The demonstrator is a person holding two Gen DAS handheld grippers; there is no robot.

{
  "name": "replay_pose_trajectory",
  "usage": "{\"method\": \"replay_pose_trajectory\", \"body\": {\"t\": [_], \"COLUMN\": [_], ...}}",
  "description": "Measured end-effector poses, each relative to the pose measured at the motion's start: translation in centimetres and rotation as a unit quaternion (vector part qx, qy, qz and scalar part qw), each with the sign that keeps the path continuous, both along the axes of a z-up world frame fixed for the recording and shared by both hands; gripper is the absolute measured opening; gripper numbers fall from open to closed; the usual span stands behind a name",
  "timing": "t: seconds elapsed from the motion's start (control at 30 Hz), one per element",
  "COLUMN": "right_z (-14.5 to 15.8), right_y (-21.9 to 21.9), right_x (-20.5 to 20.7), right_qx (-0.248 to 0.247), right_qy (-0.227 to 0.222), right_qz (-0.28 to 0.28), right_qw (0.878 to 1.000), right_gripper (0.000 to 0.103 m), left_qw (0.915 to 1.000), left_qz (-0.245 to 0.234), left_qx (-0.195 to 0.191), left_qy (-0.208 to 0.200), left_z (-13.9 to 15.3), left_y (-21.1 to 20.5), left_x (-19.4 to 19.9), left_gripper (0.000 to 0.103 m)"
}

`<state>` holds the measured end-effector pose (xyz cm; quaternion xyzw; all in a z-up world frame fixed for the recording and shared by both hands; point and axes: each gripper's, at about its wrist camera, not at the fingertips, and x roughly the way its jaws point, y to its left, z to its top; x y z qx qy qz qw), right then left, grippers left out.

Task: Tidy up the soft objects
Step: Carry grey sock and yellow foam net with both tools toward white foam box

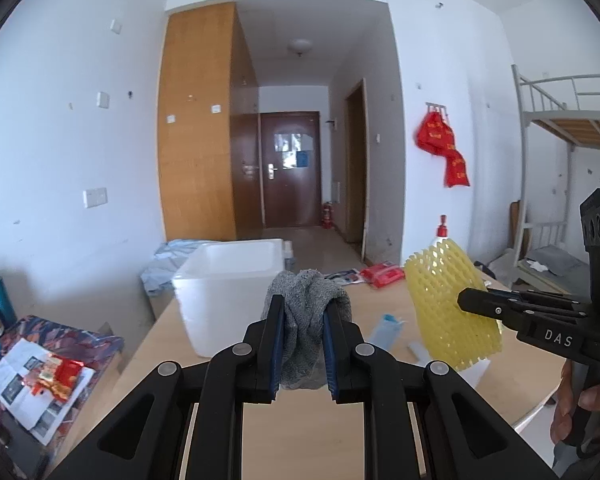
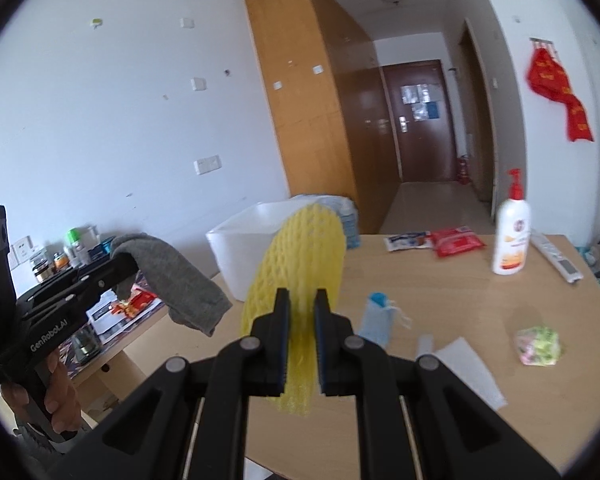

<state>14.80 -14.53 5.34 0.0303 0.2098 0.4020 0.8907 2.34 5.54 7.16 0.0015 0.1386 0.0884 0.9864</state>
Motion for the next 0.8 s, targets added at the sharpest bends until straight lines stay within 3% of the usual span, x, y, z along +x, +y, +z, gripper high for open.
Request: {"method": "replay_pose_trajectory", "body": {"t": [0.3,0.8], "right_z": [0.3,0.3], "right_y": [3.4,5.8], "right_x": [0.2,1.7], "right_qx": [-0.006,-0.015], "right_qy": [-0.002,0.001], "right_qz": [0.040,0.065], "right_qw": [0.999,0.998], "right_gripper": [0.014,0.014], "left_qw": [0.9992,0.9979], "left_qz": [0.040,0.061], "left_qx": [-0.008,-0.018], "left_qy": [0.000,0.011], "left_z": [-0.1,-0.2], "left_y": [2.6,4.0], "left_x": [-1.0,0.5], "left_gripper": [0.019,0.019]}}
